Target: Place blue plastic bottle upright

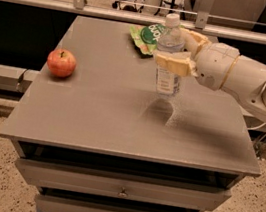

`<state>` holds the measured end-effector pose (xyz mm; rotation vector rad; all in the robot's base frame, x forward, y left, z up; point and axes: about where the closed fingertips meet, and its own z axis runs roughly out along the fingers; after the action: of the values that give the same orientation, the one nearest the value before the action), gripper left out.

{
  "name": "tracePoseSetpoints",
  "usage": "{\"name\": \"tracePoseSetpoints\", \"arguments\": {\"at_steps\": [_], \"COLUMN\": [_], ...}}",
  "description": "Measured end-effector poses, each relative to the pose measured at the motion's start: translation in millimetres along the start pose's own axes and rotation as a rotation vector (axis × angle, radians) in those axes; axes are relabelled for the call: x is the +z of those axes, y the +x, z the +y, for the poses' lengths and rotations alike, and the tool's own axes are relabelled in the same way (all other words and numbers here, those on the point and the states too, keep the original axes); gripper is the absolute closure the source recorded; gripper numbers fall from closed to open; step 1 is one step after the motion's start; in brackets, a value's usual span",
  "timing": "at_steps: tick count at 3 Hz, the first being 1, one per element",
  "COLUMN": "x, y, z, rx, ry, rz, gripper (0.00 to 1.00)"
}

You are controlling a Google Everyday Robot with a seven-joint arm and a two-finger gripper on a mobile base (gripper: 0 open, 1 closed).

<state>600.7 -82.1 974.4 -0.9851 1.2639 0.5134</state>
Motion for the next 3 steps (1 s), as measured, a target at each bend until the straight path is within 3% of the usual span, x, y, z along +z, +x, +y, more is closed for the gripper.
{"name": "tracePoseSetpoints", "arguments": {"at_steps": [3], "x": [-22.1], "y": [12.8], "z": [8.6], "rx": [0.000], "ry": [-0.051], "rz": [-0.155], "gripper": [0.98]}}
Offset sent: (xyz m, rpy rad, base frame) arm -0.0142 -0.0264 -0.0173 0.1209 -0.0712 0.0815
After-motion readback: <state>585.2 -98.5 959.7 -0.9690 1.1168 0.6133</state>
